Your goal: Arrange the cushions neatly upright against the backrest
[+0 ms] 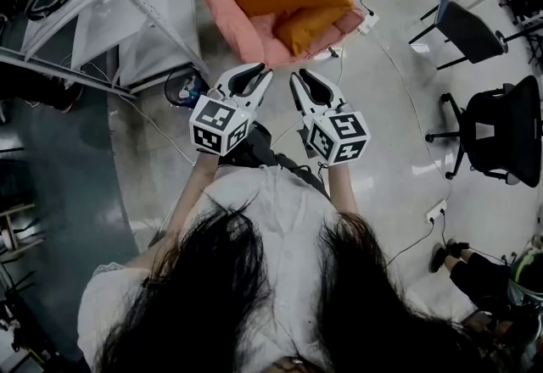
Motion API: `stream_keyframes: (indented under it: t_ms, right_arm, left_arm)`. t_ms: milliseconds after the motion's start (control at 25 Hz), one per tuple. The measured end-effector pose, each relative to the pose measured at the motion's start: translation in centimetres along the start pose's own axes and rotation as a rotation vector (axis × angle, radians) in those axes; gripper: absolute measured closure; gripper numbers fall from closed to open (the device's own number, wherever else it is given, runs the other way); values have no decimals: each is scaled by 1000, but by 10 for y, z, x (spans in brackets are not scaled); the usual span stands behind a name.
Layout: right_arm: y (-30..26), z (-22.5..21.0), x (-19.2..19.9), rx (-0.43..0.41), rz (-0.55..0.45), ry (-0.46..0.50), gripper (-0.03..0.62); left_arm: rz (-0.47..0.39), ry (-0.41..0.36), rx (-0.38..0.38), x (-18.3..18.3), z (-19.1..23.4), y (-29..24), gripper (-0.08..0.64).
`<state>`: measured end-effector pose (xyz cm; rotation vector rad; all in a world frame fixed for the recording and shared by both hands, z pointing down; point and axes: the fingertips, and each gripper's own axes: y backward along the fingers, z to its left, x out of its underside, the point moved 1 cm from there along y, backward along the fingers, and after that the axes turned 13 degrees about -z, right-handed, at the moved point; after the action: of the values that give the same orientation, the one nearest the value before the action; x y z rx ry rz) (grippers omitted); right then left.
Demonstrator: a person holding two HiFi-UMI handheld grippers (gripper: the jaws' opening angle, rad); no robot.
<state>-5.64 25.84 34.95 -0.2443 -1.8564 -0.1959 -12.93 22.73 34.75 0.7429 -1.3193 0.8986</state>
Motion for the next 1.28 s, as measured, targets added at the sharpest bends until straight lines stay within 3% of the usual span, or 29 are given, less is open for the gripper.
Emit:
stream_keyframes:
  t_ms: [640, 1040, 1280]
  right_arm:
    - [-24, -34, 11, 42, 9, -51, 509]
    - [-92, -92, 10, 121, 43, -72, 509]
    - [-156, -118, 14, 154, 61, -107, 509]
  left_arm:
    - [45, -14, 20, 8, 26, -31, 482]
    - [53, 13, 54, 5, 100, -106, 480]
    - [62, 27, 66, -1, 165, -148, 482]
